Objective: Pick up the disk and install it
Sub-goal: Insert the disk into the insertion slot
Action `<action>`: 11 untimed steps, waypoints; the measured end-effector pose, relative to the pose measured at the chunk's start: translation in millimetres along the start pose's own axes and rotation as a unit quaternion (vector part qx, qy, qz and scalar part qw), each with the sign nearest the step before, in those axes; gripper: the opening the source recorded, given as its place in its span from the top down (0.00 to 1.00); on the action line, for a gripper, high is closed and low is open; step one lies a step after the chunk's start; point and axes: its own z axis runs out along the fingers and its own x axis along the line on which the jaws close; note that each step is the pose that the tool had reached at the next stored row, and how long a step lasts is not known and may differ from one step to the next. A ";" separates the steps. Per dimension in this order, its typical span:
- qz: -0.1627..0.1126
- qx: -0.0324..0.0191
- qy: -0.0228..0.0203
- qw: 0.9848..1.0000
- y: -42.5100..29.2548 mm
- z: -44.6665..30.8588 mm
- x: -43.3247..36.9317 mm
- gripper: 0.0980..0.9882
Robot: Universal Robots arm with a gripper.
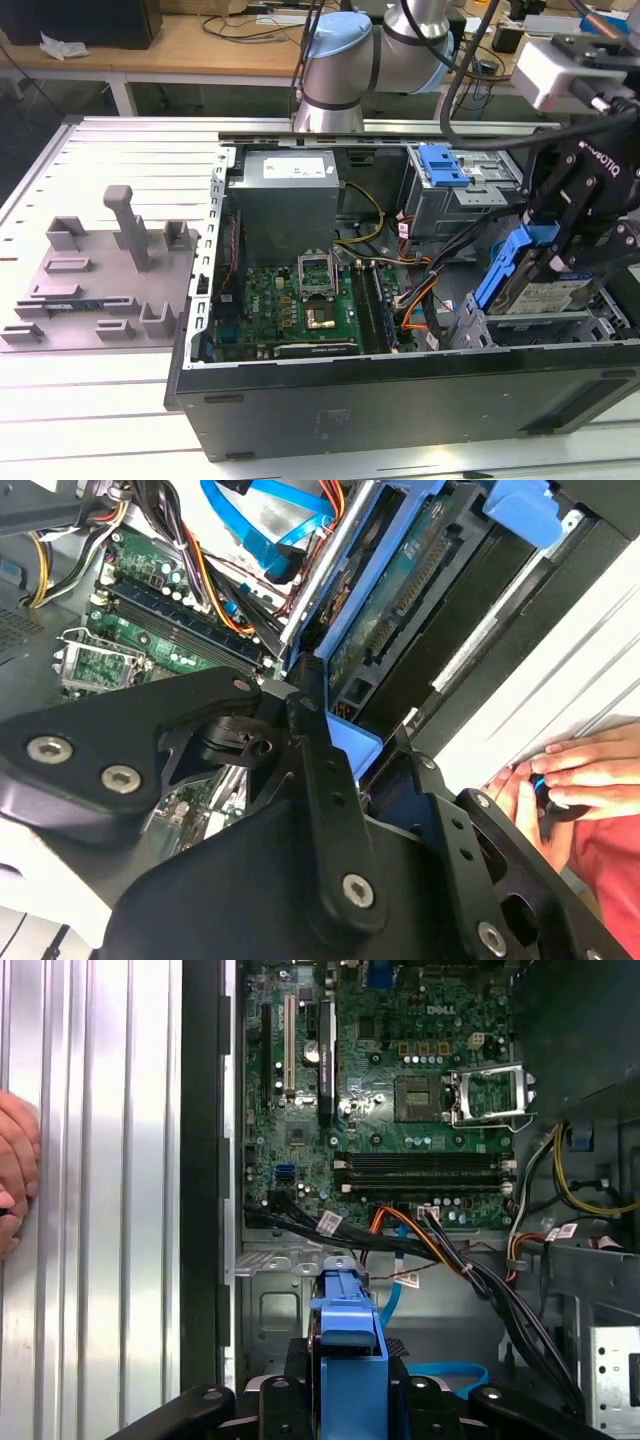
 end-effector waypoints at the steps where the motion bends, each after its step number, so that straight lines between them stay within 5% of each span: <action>1: 0.000 0.000 0.000 1.000 -0.1 2.4 0.3 0.70; 5: 0.000 0.000 0.000 1.000 -0.1 6.0 0.6 0.69; 7: 0.000 0.000 0.000 1.000 -0.1 6.3 0.6 0.55; 11: 0.000 0.000 0.000 1.000 0.0 6.3 0.6 0.55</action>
